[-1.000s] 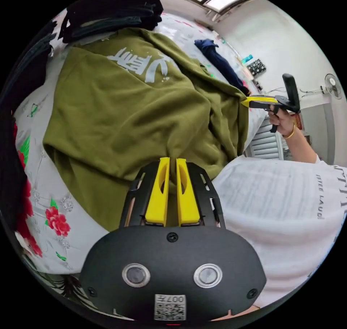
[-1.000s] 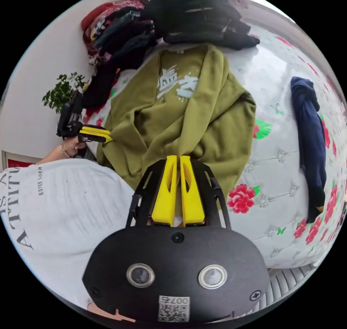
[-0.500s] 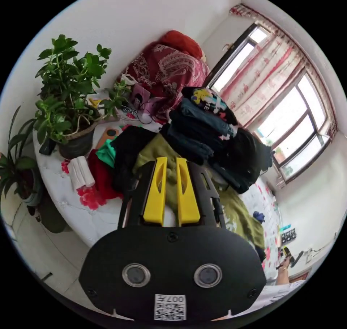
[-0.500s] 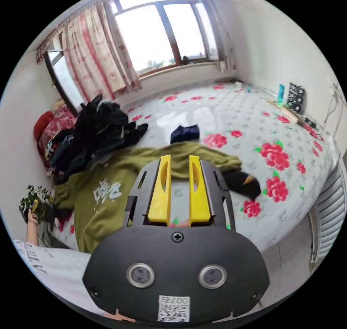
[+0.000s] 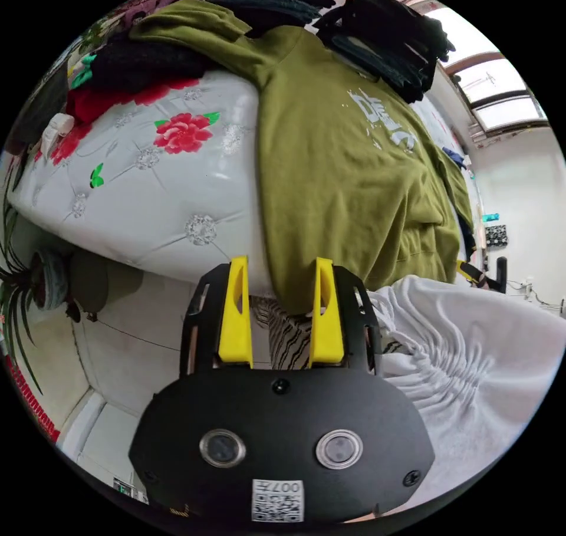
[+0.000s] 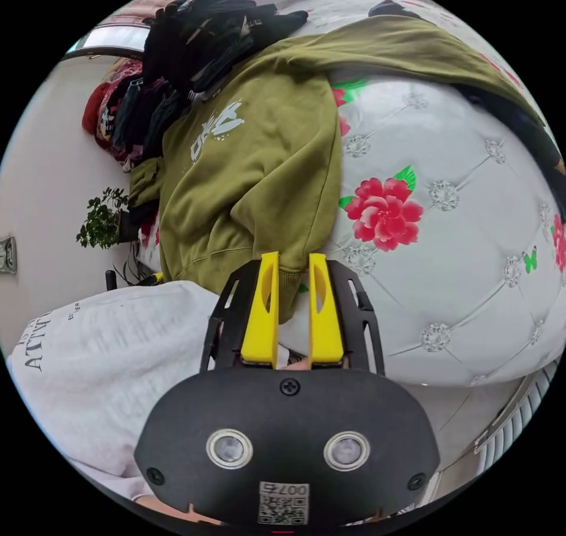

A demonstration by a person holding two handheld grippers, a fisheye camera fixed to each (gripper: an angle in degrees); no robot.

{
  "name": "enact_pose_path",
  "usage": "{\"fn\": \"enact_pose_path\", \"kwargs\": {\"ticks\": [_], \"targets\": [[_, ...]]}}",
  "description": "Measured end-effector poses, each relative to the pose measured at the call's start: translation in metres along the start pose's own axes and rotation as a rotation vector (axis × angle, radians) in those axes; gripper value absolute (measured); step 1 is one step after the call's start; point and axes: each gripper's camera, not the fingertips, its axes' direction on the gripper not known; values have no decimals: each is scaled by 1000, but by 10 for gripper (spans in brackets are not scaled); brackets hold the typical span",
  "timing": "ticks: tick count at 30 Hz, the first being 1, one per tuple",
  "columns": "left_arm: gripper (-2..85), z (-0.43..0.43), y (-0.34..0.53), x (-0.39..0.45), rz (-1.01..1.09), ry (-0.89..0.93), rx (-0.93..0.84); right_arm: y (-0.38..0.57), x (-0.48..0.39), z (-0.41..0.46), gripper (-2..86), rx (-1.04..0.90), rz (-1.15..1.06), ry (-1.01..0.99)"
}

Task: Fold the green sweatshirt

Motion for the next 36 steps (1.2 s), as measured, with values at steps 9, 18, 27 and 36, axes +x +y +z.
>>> {"fn": "enact_pose_path", "kwargs": {"ticks": [9,18,27,36], "targets": [[-3,-32,16,44,216,-154,-50,14,-29,-88,15,60,-160,55],[-6,-18,81,2,-32,-58,-105,54,-48,-53,34,-11,-42,441],[56,-124,60,-20,35,-177,347,26,-185,59,67,-93,-429,482],[85,-181,-99,-17,204,-343,455,-1,-206,115,77,-181,-355,472]]}}
